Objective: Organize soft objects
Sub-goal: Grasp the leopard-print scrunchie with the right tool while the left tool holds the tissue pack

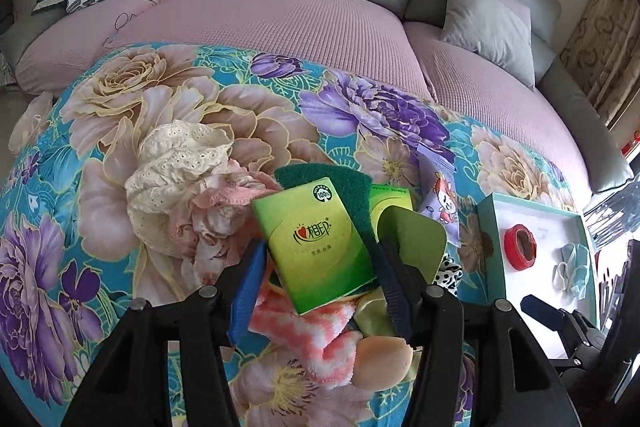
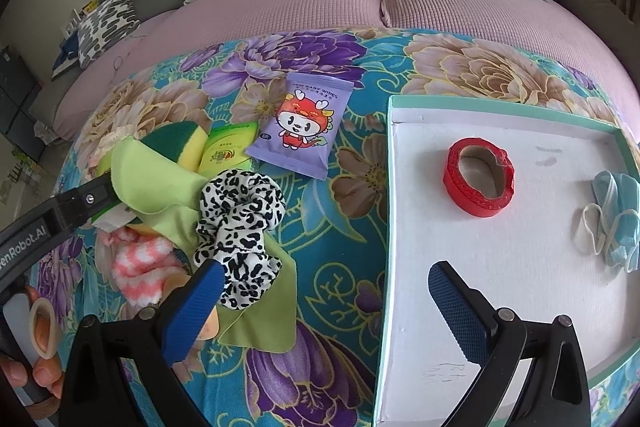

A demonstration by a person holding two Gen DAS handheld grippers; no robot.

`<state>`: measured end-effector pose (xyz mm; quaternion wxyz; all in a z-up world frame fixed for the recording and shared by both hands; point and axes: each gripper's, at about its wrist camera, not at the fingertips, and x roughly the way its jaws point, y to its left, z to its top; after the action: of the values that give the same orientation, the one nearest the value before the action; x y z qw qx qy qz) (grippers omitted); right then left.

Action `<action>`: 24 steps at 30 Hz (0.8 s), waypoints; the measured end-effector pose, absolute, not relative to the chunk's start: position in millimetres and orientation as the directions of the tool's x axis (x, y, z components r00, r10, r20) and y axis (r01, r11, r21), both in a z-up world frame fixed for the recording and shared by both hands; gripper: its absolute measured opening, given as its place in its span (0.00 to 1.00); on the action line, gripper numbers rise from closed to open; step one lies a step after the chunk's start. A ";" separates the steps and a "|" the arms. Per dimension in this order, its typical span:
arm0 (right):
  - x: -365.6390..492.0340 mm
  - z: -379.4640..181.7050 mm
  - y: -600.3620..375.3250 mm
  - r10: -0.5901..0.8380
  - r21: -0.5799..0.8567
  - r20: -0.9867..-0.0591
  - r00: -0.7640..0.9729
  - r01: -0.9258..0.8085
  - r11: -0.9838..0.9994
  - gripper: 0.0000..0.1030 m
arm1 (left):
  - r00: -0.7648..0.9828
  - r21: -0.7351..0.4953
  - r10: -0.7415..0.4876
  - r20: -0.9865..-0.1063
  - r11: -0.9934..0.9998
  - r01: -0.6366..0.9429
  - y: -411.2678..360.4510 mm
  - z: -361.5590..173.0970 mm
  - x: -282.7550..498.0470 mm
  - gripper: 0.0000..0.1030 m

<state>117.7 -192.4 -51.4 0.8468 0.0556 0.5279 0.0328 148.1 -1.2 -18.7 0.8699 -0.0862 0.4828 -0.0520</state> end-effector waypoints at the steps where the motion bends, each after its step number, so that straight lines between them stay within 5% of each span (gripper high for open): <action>1: 117.9 -51.5 -192.2 0.114 0.128 -0.891 0.440 0.003 0.992 1.00 | 0.527 -0.196 -0.171 -0.833 0.981 0.009 -2.6 -19.8 148.6 0.56; 14: 118.4 -54.6 -179.3 0.111 0.105 -0.892 0.437 -0.036 0.994 1.00 | 0.524 -0.211 -0.179 -0.832 0.977 -0.001 -6.1 -28.3 154.8 0.59; 21: 118.5 -50.5 -167.2 0.128 0.098 -0.873 0.471 -0.088 0.991 1.00 | 0.539 -0.215 -0.183 -0.822 0.977 0.004 -3.8 -24.8 152.1 0.45; 24: 118.8 -48.5 -160.7 0.149 0.106 -0.862 0.485 -0.116 0.988 0.89 | 0.550 -0.226 -0.190 -0.813 0.974 0.002 -0.7 -21.2 150.2 0.40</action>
<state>118.8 -160.7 -48.5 0.8615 0.0166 0.5016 0.0768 150.2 -0.7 -21.2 0.8747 -0.0995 0.4711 -0.0549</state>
